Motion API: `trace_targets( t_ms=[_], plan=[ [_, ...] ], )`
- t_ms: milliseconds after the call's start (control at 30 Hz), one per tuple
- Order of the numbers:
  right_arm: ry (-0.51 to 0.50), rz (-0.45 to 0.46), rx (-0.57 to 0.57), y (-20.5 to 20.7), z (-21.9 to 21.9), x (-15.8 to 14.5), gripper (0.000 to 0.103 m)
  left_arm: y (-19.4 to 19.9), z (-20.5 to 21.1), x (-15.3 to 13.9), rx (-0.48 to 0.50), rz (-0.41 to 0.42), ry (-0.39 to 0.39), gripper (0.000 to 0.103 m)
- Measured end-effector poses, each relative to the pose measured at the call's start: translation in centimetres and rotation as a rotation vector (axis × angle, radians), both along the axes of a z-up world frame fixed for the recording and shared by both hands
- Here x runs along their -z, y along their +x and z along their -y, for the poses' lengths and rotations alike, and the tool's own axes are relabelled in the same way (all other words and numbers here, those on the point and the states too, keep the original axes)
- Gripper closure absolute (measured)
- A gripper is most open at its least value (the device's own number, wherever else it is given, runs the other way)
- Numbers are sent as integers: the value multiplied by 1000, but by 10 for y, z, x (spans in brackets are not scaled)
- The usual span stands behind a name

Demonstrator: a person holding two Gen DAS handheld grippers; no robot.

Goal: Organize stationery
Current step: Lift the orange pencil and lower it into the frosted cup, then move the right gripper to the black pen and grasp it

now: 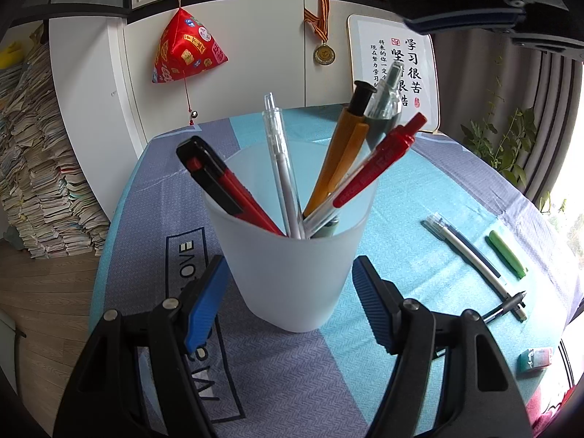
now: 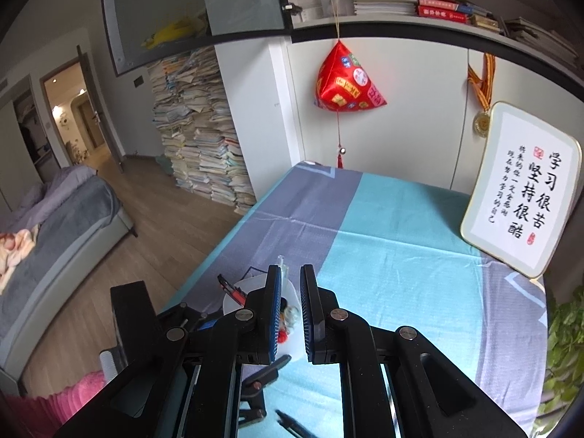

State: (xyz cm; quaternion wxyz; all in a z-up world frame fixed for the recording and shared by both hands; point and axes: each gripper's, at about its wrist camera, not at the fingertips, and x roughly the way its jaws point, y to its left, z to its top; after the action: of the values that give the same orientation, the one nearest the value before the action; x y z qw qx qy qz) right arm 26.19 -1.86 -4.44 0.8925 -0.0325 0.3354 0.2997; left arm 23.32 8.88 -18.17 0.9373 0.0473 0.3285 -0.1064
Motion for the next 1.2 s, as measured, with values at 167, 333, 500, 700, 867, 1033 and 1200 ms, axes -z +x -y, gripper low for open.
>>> trace_targets(
  t_ms=[167, 333, 500, 700, 867, 1033, 1200],
  plan=[
    [-42, -17, -7, -16, 21, 9, 92, 1, 0, 0, 1, -1, 0, 33],
    [-119, -87, -120, -37, 37, 41, 92, 0, 0, 0, 0, 0, 3, 33],
    [-225, -146, -196, -54, 35, 81, 92, -1, -1, 1, -1, 1, 5, 33],
    [-286, -186, -249, -55, 26, 107, 75, -3, 0, 1, -2, 2, 9, 33],
    [-356, -153, -271, -59, 15, 117, 55, -1, -2, 0, 1, -3, 2, 33],
    [-413, -166, -290, -53, 5, 130, 55, 1, -2, 0, 2, -7, -4, 33],
    [-420, -181, -267, -45, 6, 137, 57, 2, -3, -1, 2, -7, -4, 33]
  ],
)
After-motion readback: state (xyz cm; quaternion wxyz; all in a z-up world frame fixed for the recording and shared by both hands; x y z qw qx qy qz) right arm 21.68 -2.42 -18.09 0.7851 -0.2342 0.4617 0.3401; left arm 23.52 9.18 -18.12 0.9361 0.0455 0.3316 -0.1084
